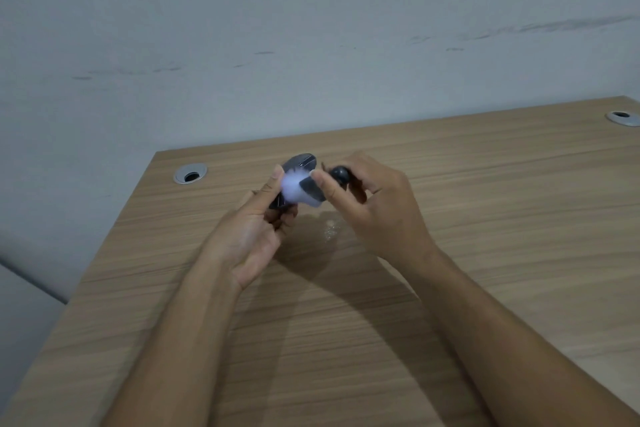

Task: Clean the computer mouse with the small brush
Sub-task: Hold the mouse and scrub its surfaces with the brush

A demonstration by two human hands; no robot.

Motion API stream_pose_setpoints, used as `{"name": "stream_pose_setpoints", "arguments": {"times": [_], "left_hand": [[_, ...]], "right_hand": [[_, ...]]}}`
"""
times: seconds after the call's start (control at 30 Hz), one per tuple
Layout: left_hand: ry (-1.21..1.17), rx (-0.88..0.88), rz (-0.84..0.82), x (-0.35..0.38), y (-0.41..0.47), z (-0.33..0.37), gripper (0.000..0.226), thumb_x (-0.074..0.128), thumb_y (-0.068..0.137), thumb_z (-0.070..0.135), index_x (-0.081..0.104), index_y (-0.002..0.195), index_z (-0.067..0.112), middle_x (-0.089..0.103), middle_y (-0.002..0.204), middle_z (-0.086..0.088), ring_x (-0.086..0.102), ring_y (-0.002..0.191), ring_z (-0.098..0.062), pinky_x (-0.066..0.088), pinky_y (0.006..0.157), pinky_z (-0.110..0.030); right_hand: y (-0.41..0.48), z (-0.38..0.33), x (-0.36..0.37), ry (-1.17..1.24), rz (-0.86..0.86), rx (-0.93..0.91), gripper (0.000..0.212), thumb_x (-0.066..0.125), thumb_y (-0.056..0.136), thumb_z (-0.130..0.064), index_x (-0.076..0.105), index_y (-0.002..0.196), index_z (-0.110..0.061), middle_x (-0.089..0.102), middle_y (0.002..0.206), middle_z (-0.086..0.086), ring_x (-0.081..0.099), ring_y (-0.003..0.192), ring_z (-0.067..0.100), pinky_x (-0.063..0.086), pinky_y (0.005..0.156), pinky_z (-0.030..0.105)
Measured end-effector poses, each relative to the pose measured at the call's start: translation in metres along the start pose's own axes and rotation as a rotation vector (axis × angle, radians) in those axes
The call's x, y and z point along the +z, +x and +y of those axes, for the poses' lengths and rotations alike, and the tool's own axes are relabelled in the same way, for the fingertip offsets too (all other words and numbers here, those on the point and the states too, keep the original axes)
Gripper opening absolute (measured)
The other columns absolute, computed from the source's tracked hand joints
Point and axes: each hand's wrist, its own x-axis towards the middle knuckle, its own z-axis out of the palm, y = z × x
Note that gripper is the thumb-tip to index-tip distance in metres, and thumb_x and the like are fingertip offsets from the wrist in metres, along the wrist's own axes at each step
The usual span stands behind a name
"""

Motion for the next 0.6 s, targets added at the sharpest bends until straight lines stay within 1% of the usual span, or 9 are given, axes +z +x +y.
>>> {"name": "stream_pose_setpoints", "arguments": {"times": [0.07,0.13,0.2,0.27,0.33,0.37,0.43,0.5,0.6], "left_hand": [[0.094,0.091,0.047,0.002,-0.001,-0.002,0.044,0.084,0.090,0.035,0.067,0.122,0.010,0.082,0.103,-0.006,0.070,0.093,-0.023,0.057,0.077,-0.027],[0.293,0.250,0.102,0.005,-0.005,-0.005,0.040,0.085,0.093,0.029,0.067,0.126,0.015,0.085,0.114,-0.002,0.079,0.110,-0.028,0.059,0.093,-0.036],[0.584,0.457,0.142,0.008,-0.010,-0.008,0.042,0.086,0.093,0.027,0.069,0.131,0.028,0.083,0.123,0.006,0.078,0.117,-0.014,0.060,0.104,-0.039],[0.847,0.577,0.167,0.011,-0.016,-0.009,0.054,0.089,0.090,0.031,0.064,0.137,0.042,0.080,0.122,0.018,0.075,0.110,0.004,0.060,0.094,-0.025],[0.963,0.606,0.174,0.014,-0.019,-0.012,0.072,0.093,0.085,0.035,0.055,0.146,0.046,0.077,0.118,0.022,0.072,0.103,0.013,0.054,0.081,-0.008],[0.982,0.617,0.180,0.015,-0.018,-0.014,0.076,0.094,0.083,0.035,0.053,0.147,0.045,0.076,0.119,0.021,0.073,0.103,0.010,0.052,0.078,-0.007],[1.009,0.647,0.214,0.014,-0.016,-0.015,0.072,0.095,0.082,0.036,0.056,0.142,0.042,0.077,0.124,0.016,0.074,0.104,-0.002,0.051,0.077,-0.013],[1.053,0.685,0.244,0.012,-0.014,-0.014,0.058,0.095,0.082,0.034,0.062,0.130,0.040,0.076,0.124,0.014,0.072,0.107,-0.008,0.051,0.078,-0.021],[1.094,0.680,0.262,0.011,-0.014,-0.015,0.045,0.093,0.084,0.029,0.066,0.119,0.039,0.069,0.117,0.011,0.063,0.100,-0.004,0.045,0.073,-0.019]], "right_hand": [[0.003,0.003,-0.002,-0.043,0.120,0.075,0.018,0.077,0.106,-0.031,0.082,0.103,-0.014,0.069,0.085,-0.008,0.055,0.068,0.003,0.040,0.065,0.016],[0.004,0.004,-0.004,-0.034,0.210,0.148,0.019,0.075,0.108,-0.035,0.082,0.107,-0.018,0.070,0.087,-0.010,0.058,0.069,0.002,0.040,0.065,0.013],[0.004,0.003,-0.007,0.016,0.224,0.177,0.017,0.074,0.108,-0.036,0.082,0.107,-0.021,0.070,0.088,-0.013,0.061,0.071,0.003,0.041,0.067,0.013],[0.002,0.000,-0.006,0.054,0.169,0.149,0.016,0.075,0.108,-0.033,0.082,0.112,-0.020,0.073,0.092,-0.012,0.062,0.072,0.004,0.043,0.067,0.012],[0.000,-0.005,-0.003,0.067,0.082,0.093,0.016,0.076,0.107,-0.030,0.082,0.115,-0.017,0.075,0.095,-0.007,0.062,0.073,0.007,0.044,0.067,0.015],[-0.001,-0.006,-0.002,0.061,0.043,0.065,0.016,0.076,0.107,-0.028,0.082,0.115,-0.016,0.075,0.095,-0.005,0.061,0.073,0.007,0.044,0.067,0.015],[0.000,-0.005,0.000,0.015,0.023,0.043,0.016,0.076,0.107,-0.029,0.081,0.110,-0.015,0.072,0.091,-0.005,0.058,0.071,0.004,0.042,0.066,0.015],[0.003,0.000,-0.002,-0.038,0.104,0.101,0.019,0.075,0.107,-0.033,0.080,0.103,-0.015,0.065,0.081,-0.014,0.055,0.067,0.001,0.038,0.064,0.014],[0.005,0.004,-0.007,-0.025,0.181,0.188,0.023,0.074,0.108,-0.037,0.078,0.096,-0.017,0.058,0.070,-0.015,0.053,0.061,0.003,0.035,0.061,0.015]]}}
